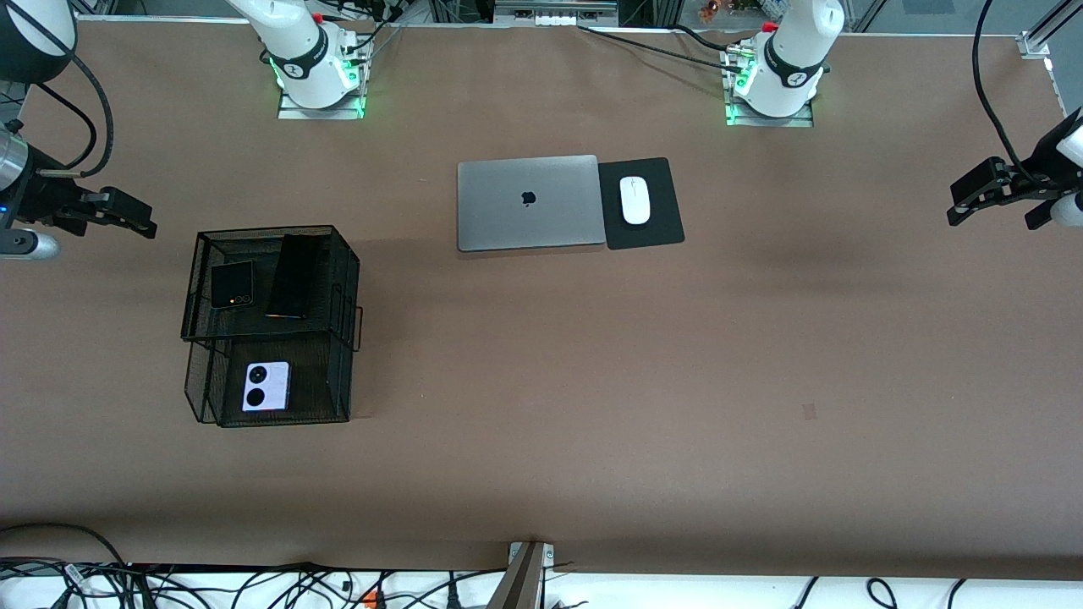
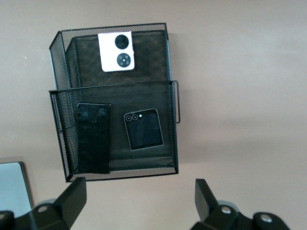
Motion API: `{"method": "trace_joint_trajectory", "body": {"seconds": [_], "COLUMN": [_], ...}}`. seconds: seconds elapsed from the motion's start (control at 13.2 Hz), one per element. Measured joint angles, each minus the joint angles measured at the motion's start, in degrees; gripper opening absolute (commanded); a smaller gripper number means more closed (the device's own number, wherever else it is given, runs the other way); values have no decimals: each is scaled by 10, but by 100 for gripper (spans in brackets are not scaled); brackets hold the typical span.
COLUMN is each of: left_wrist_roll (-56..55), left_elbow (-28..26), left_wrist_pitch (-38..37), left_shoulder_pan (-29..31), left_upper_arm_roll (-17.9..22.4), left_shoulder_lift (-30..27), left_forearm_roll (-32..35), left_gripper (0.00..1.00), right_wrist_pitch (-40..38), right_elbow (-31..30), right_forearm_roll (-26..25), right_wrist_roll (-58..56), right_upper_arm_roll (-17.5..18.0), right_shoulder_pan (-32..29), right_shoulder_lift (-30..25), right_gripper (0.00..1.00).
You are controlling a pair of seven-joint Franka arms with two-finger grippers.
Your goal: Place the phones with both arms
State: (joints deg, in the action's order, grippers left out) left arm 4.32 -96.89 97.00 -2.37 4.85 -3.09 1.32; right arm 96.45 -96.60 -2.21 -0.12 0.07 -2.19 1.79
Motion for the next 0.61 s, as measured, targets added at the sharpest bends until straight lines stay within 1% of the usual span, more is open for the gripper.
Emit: {"method": "trace_joint_trajectory", "body": {"seconds": [0.3,0.61], "left_wrist_roll": [0,0], "left_elbow": [0,0], "left_wrist_pitch": [0,0], "left_shoulder_pan": [0,0], "left_upper_arm_roll": [-13,-15], "left_shoulder_lift": [0,0], "left_forearm_roll": [2,2], "left_gripper": [100,100], "right_wrist_pitch": [-15,-16], "right_elbow": [24,28], "right_forearm_roll": [-7,-7], "right_wrist_roll": [10,12], "right_upper_arm_roll": [7,8], "right_shoulder_pan": [1,1], "right_shoulder_lift": [0,0], "right_gripper": [100,100]}}
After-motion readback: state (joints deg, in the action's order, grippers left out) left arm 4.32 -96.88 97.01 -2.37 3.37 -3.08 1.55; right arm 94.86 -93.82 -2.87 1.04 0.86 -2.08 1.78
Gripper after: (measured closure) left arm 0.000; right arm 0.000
